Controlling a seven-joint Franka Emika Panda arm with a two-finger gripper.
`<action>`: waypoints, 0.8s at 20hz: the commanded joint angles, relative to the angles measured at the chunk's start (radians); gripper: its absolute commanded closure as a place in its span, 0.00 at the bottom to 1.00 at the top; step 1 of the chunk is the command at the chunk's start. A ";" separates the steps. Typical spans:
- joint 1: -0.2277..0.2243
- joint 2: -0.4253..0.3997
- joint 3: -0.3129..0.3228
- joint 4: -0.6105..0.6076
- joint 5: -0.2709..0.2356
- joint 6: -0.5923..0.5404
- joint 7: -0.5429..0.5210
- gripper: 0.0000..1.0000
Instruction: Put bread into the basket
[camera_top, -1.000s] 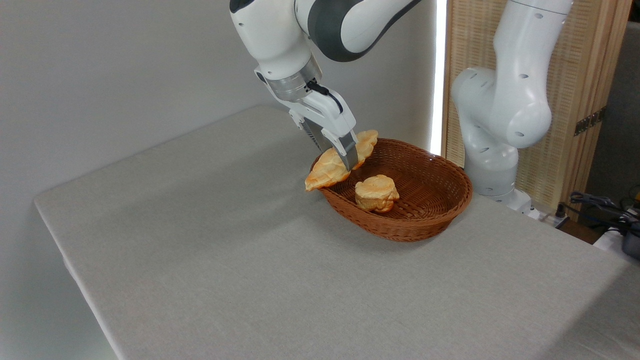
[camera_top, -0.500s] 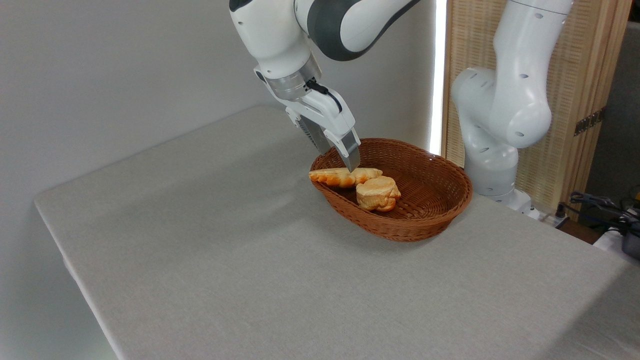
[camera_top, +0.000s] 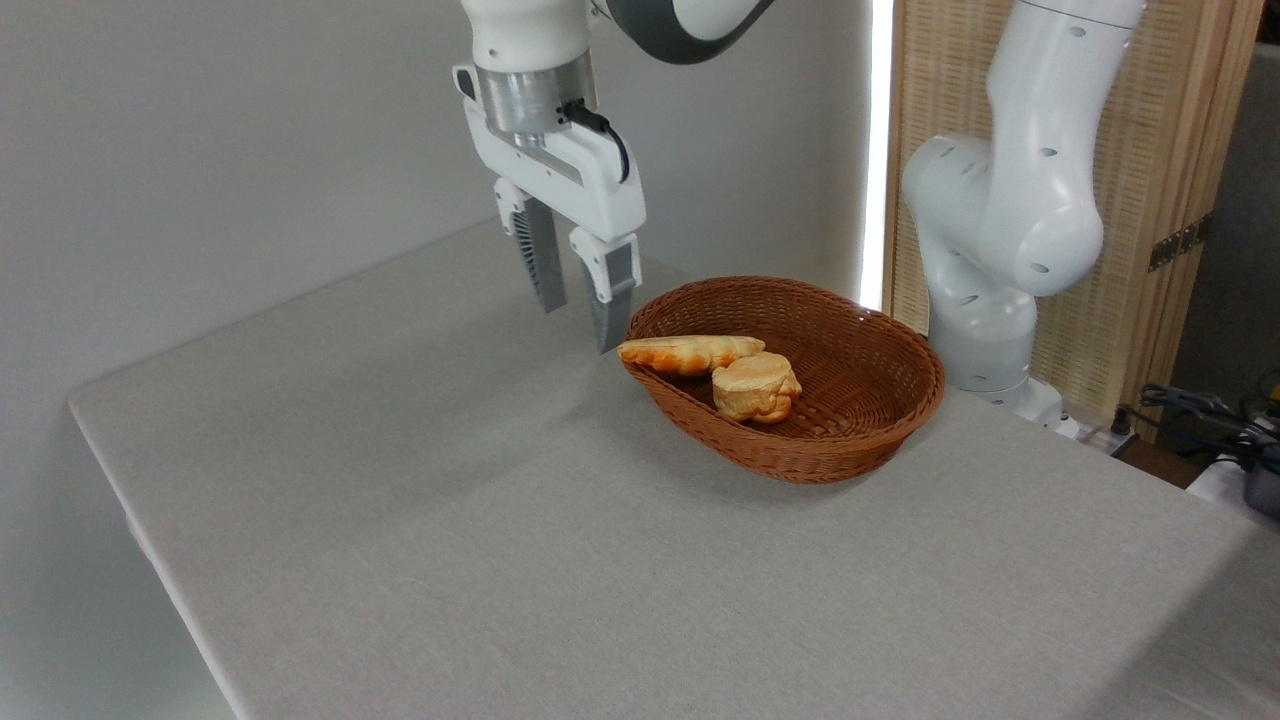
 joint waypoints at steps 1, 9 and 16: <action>0.004 0.042 0.054 0.070 0.034 0.068 0.032 0.00; 0.008 0.132 0.103 0.176 0.031 0.076 0.070 0.00; 0.008 0.169 0.104 0.184 -0.013 0.084 0.064 0.00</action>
